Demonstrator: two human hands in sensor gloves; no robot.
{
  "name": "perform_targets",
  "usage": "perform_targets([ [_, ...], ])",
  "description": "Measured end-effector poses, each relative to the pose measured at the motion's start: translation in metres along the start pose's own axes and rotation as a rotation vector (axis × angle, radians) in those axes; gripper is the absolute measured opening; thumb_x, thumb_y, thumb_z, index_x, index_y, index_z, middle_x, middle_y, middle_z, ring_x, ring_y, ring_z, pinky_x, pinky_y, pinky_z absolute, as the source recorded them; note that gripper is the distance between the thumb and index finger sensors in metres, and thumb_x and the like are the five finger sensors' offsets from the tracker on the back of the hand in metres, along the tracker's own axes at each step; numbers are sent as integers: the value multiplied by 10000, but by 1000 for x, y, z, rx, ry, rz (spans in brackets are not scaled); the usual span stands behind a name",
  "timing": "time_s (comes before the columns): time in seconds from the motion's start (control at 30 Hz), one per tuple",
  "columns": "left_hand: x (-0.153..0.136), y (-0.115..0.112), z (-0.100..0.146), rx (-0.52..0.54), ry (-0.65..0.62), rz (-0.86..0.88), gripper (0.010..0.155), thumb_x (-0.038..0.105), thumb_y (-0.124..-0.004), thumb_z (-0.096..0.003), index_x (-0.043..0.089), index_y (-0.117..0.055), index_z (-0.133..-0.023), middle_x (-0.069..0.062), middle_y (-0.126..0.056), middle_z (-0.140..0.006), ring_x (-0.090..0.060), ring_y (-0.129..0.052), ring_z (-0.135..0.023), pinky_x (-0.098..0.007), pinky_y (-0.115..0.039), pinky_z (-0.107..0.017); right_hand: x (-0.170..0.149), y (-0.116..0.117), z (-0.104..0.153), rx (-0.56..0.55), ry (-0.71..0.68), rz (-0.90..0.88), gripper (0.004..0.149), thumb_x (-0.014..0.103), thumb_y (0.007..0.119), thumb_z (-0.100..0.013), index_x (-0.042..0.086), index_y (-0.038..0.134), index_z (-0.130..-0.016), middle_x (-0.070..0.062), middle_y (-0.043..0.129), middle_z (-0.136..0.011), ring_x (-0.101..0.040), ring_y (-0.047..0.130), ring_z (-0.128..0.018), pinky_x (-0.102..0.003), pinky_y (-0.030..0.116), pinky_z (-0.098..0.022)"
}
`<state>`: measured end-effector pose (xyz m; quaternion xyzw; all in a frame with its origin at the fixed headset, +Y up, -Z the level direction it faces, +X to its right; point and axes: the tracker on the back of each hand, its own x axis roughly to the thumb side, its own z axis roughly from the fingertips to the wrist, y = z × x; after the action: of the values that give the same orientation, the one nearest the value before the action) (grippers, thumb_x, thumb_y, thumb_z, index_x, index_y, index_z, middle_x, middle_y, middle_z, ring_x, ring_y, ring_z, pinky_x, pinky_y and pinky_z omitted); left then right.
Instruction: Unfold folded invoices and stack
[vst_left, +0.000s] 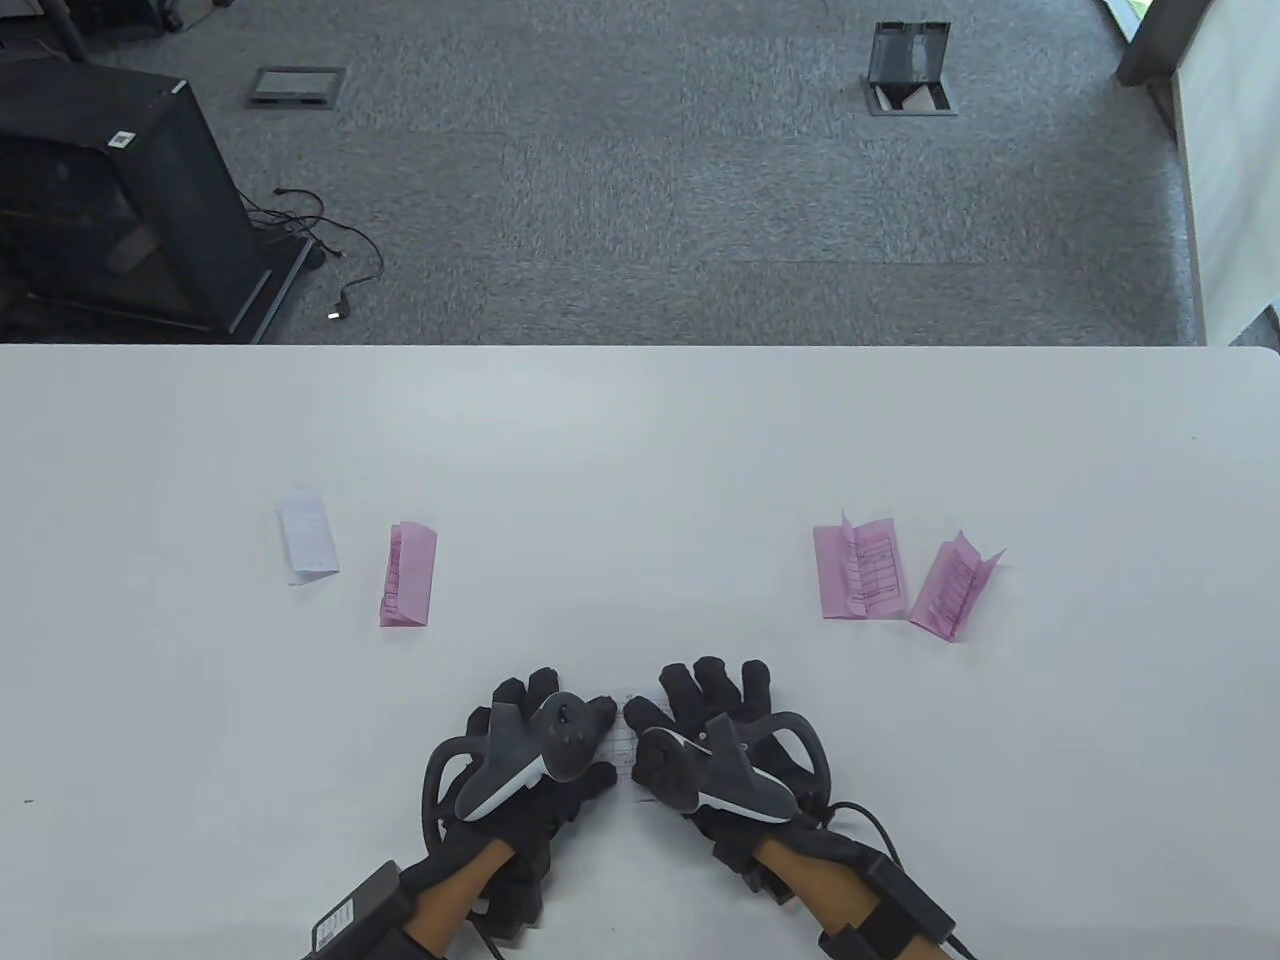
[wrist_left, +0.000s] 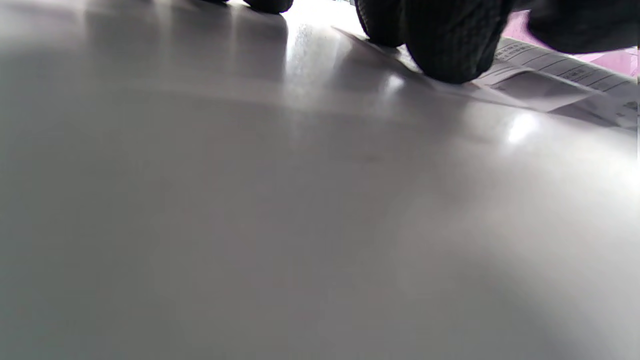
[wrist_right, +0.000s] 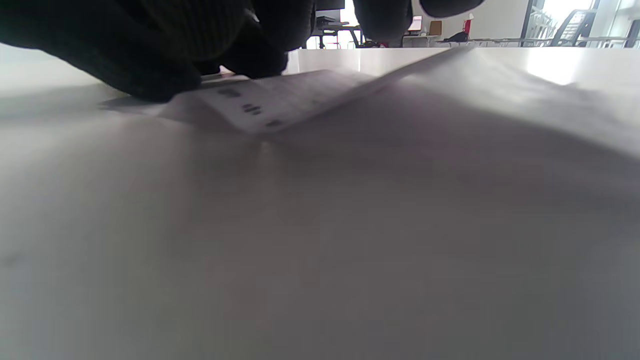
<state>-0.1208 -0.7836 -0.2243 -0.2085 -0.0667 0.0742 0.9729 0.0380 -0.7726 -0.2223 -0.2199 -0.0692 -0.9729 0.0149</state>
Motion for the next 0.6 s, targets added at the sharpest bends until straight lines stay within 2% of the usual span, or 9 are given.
perform_targets([
  [0.07, -1, 0, 0, 1, 3, -2, 677, 534, -737, -517, 450, -430, -1114, -135, -200, -1265, -466, -194, -1120, -718, -261, -787, 6, 2, -3, 8, 8, 8, 631, 570, 614, -493, 373, 460, -1073, -95, 421, -1184, -463, 367, -1078, -748, 291, -697],
  [0.2, -7, 0, -2, -17, 13, 35, 680, 551, -742, -505, 493, -422, -1102, -86, -172, -1262, -415, -156, -1128, -706, -217, -796, 3, 7, -4, 57, 34, 65, 625, 563, 643, -492, 369, 498, -1068, -112, 426, -1182, -473, 369, -1072, -749, 293, -693],
  [0.23, -8, 0, -3, -22, 9, 43, 681, 552, -744, -504, 497, -418, -1100, -82, -165, -1259, -410, -145, -1127, -706, -206, -795, -1, 8, -3, 71, 37, 82, 624, 579, 611, -493, 404, 453, -1071, -102, 425, -1183, -467, 375, -1073, -747, 304, -692],
  [0.3, -8, 0, -2, -24, 16, 46, 681, 557, -743, -501, 508, -417, -1097, -70, -159, -1260, -397, -137, -1131, -699, -197, -799, -9, 7, -2, 73, 66, 42, 621, 559, 645, -489, 392, 483, -1065, -110, 425, -1181, -472, 366, -1072, -752, 287, -691],
  [0.6, -9, 0, -2, -15, 26, 41, 689, 564, -747, -495, 510, -421, -1099, -66, -169, -1266, -396, -148, -1138, -704, -208, -801, -59, -1, 15, 179, 236, 168, 618, 533, 673, -483, 383, 491, -1054, -101, 428, -1180, -474, 360, -1075, -757, 282, -689],
])
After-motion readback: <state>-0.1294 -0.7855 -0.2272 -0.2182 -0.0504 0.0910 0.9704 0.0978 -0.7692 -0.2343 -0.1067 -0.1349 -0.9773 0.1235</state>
